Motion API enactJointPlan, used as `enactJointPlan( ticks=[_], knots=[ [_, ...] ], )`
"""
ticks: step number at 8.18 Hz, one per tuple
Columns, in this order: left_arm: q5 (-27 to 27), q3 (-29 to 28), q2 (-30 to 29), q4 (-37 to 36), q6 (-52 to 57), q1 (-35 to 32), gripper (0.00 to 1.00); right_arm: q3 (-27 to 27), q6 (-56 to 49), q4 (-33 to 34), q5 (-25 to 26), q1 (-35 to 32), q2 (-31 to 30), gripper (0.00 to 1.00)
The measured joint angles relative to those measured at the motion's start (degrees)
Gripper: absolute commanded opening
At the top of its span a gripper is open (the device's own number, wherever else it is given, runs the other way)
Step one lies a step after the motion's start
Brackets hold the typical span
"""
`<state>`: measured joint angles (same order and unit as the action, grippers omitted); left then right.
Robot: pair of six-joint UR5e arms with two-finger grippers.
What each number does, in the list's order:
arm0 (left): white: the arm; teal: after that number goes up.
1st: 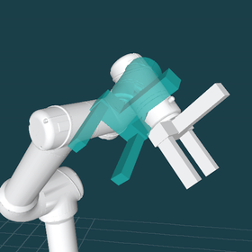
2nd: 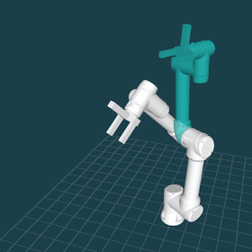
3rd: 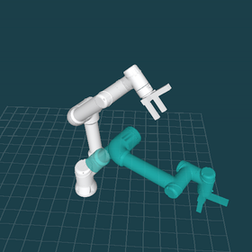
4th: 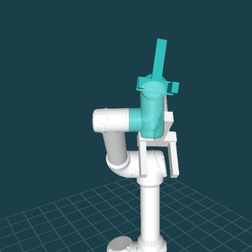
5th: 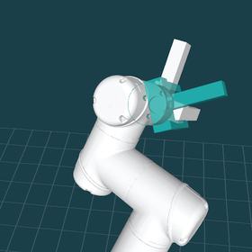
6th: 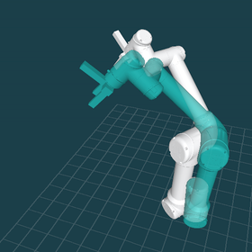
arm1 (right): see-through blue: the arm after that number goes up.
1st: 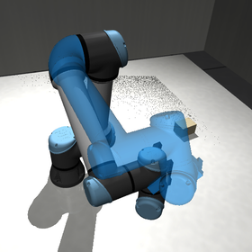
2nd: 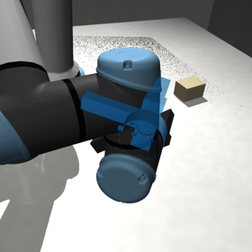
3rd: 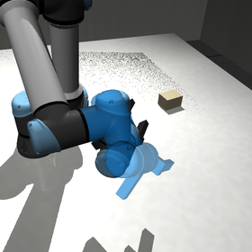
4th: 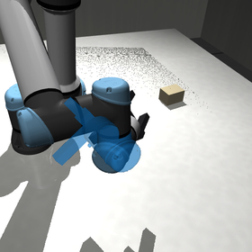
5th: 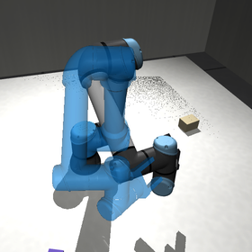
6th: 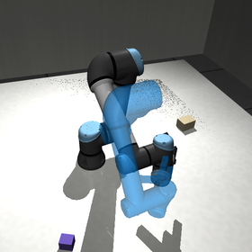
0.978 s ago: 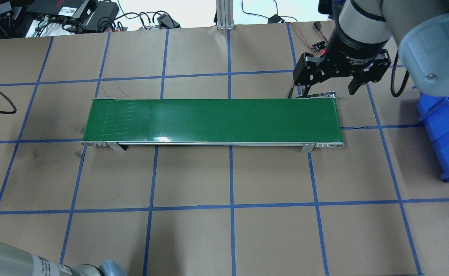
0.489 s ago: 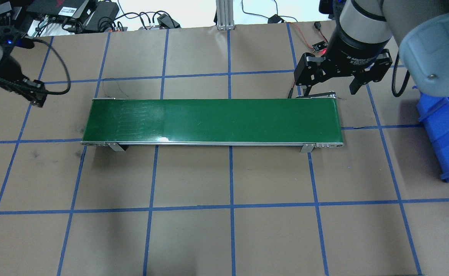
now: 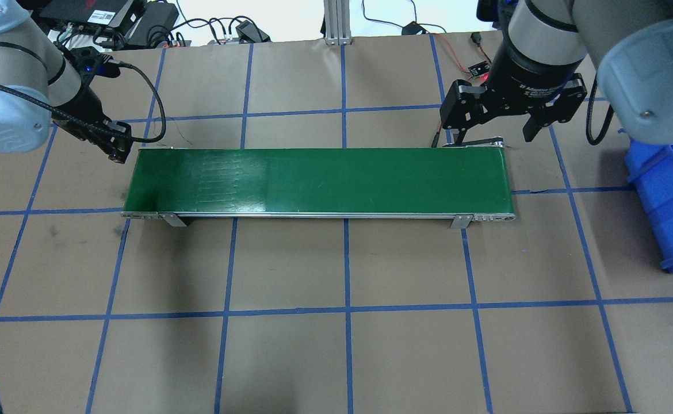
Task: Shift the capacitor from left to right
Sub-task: 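Carry the capacitor with the left gripper over the near end of the conveyor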
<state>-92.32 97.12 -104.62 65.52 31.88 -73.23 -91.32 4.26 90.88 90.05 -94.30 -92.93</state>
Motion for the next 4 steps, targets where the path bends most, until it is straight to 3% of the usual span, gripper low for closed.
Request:
enactJointPlan(
  ticks=[4],
  knots=[
    [0.05,0.12,-4.49,0.09,-4.31,-0.16,0.0,0.0,-0.04,0.0,0.27,0.0,0.03,1.0]
  ],
)
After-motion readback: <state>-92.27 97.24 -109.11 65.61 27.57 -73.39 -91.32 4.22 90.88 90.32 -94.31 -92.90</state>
